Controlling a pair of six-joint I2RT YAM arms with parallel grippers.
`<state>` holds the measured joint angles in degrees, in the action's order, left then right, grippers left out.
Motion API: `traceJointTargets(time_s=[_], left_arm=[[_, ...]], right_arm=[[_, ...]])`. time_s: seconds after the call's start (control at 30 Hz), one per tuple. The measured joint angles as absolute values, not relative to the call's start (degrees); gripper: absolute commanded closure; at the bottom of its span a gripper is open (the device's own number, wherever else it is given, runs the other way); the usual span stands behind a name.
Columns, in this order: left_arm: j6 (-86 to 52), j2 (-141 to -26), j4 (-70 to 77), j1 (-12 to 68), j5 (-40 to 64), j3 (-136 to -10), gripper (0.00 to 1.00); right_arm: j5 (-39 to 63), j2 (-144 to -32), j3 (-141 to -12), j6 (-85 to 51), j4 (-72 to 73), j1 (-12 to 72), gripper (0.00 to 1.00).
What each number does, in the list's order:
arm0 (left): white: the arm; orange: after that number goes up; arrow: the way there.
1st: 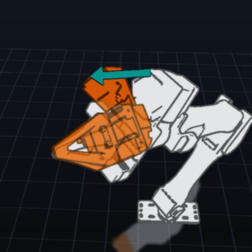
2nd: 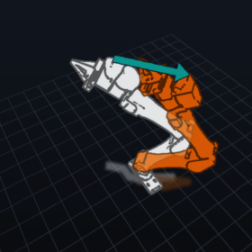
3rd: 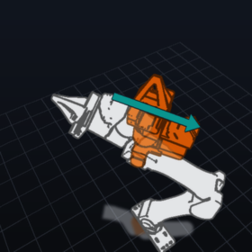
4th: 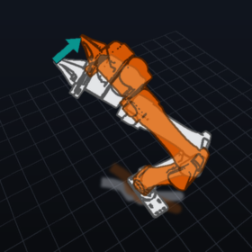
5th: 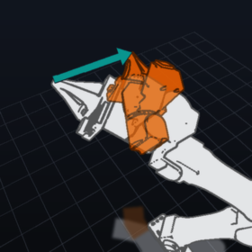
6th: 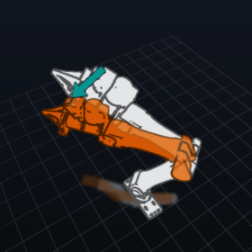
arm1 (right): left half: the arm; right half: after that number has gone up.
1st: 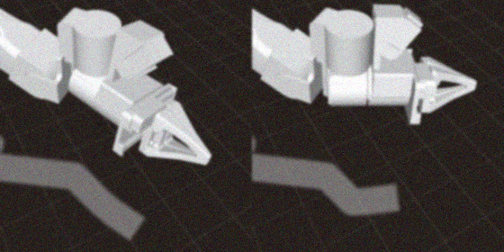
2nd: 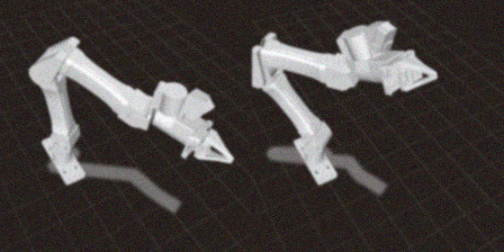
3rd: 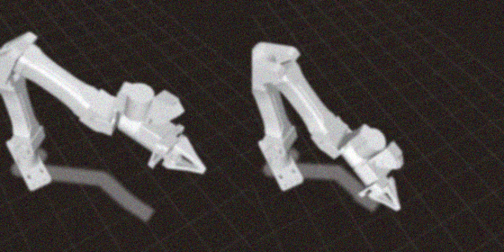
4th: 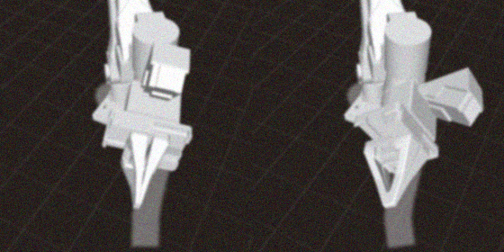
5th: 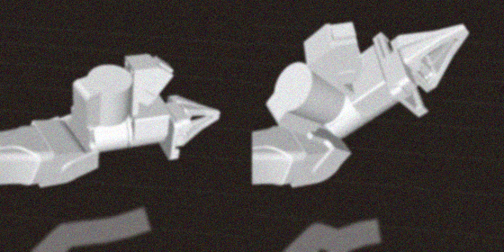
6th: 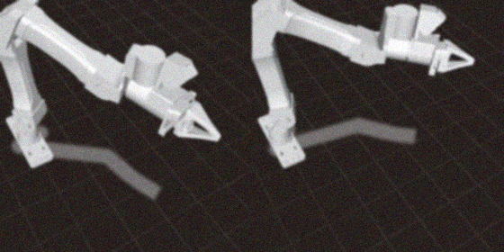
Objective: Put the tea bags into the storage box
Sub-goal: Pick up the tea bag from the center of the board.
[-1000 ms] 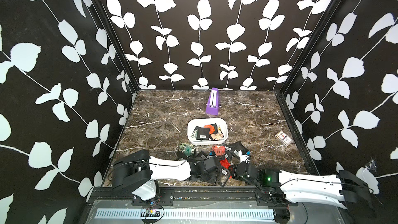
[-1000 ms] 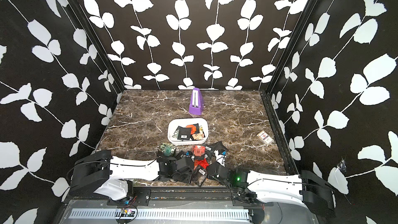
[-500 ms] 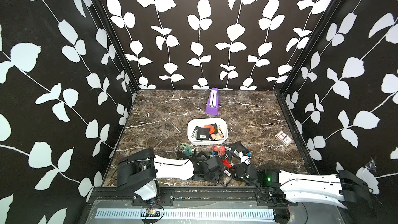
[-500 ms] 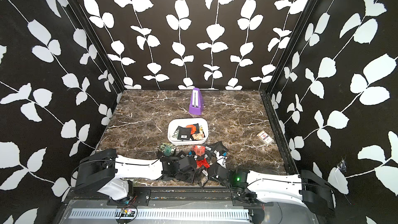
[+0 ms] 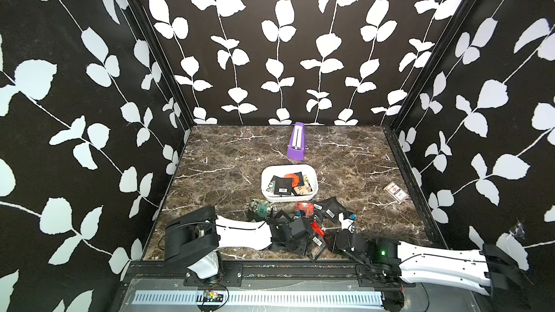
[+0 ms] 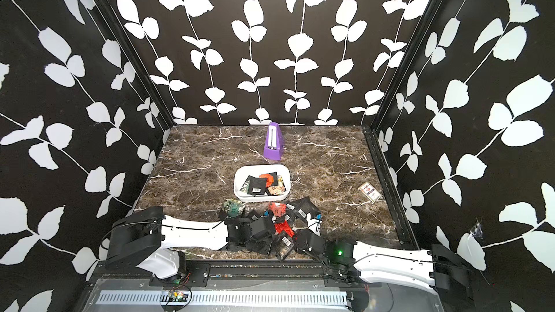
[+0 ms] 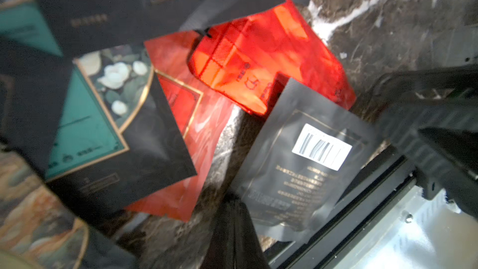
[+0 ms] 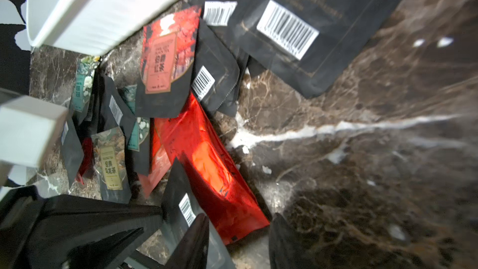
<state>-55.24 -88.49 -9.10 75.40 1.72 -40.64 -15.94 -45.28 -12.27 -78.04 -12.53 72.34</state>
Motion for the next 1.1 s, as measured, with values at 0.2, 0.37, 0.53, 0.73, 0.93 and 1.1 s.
traceJointTargets(time_s=[0.2, 0.37, 0.53, 0.73, 0.93, 1.1], left_arm=[[-55.29, -88.51, -9.10, 75.44, 1.72, -40.69, 0.94], [-55.51, -88.51, -9.02, 75.46, 1.72, -40.66, 0.94], [-55.55, -88.51, -8.75, 75.50, 1.72, -40.56, 0.94], [-55.53, -88.51, -8.58, 75.57, 1.65, -40.51, 0.94], [-55.42, -88.27, -8.97, 75.72, 0.97, -40.51, 0.93], [-54.11, -87.24, -13.02, 75.72, -1.39, -41.30, 0.87]], right_arm=[[-13.82, -48.77, -11.92, -78.02, -8.91, 72.38, 0.60], [-12.58, -51.77, -11.92, -77.95, -4.78, 72.49, 0.67], [-11.70, -53.56, -11.94, -77.69, -2.98, 73.01, 0.79], [-11.55, -54.04, -11.99, -77.69, -2.22, 73.58, 0.93], [-11.57, -51.66, -12.05, -77.73, -4.23, 73.80, 1.00], [-12.47, -46.17, -12.80, -77.38, -10.04, 73.80, 1.00]])
